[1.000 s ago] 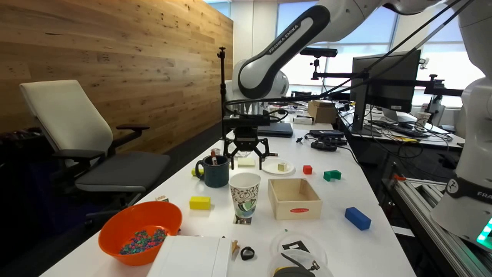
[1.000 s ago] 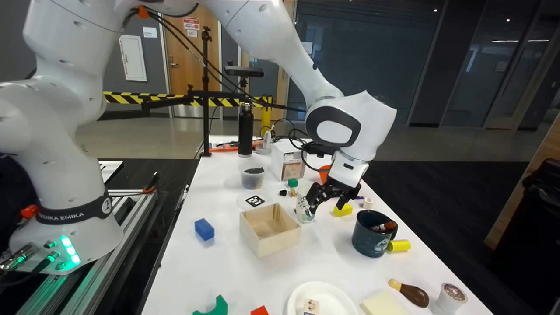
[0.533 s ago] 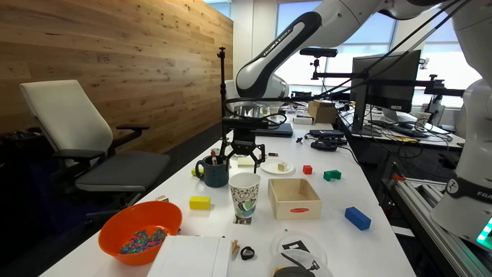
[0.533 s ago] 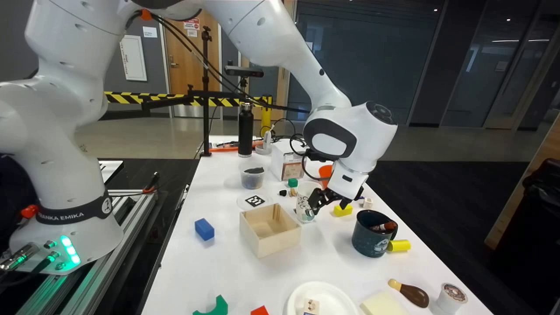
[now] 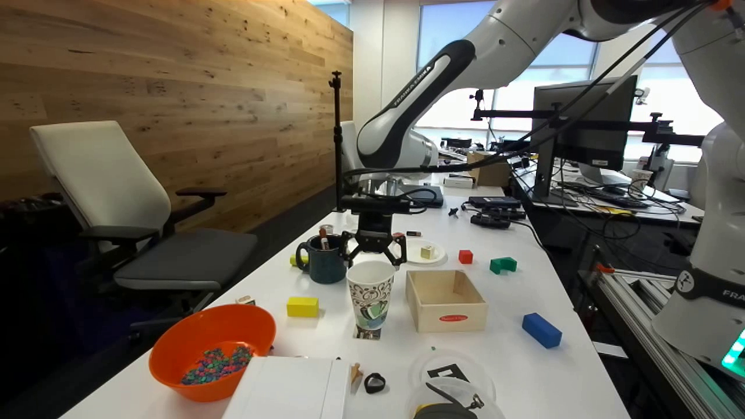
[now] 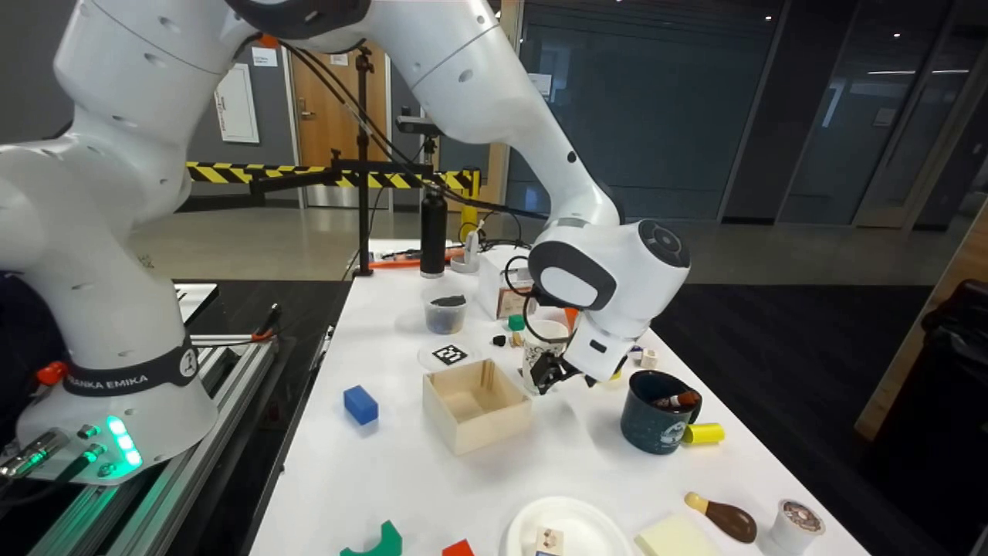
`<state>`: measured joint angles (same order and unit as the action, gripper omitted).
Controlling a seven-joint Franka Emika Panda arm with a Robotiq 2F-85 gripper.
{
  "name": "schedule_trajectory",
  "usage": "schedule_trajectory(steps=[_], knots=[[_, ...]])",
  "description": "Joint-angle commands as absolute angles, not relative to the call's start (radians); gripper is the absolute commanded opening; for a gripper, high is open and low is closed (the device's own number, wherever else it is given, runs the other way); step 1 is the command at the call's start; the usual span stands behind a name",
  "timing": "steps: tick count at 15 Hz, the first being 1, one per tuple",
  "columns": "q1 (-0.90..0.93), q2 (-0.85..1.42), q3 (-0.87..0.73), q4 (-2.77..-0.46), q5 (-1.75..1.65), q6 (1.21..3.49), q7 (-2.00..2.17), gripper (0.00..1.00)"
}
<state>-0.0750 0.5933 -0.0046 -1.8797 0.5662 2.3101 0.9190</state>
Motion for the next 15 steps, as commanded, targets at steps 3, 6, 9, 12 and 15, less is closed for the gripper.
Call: schedule_trajectory(steps=[3,6,9,12,15], knots=[[-0.097,0.621,0.036,-1.872,0.663,2.294,0.827,1.0],[-0.09,0.626,0.035,-1.873,0.693,2.294,0.802,1.0],[-0.087,0.628,0.031,-1.875,0.721,2.29,0.797,1.0],[-0.087,0.627,0.031,-1.882,0.748,2.279,0.797,1.0],[-0.081,0.621,0.025,-1.897,0.763,2.26,0.798,1.0]])
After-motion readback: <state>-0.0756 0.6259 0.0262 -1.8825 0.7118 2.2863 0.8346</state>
